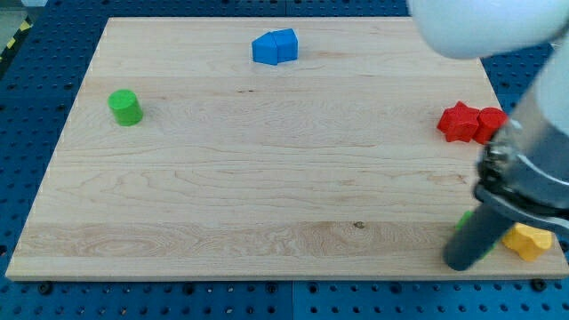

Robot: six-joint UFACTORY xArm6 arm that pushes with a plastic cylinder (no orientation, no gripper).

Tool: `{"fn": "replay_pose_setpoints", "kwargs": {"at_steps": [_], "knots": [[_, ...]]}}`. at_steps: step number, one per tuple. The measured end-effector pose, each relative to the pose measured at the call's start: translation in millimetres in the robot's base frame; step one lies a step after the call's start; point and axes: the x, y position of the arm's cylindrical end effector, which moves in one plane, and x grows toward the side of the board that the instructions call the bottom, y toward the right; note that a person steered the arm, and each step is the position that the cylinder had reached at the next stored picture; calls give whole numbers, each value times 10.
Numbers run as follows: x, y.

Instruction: Move the green circle to the left of the yellow hexagon

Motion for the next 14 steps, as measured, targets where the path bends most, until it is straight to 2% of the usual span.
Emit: {"fn": "replay_pose_setpoints", "kwargs": {"at_steps": [1, 4, 5, 7, 9, 10, 11, 12, 14], "knots": [[-237, -844], [-1207, -4087], [-1437, -4628], [-1874, -4384], [-1910, -3707], [-1982, -3673], [-2239, -3848], [-2430, -3640], [-1687, -2570]]}}
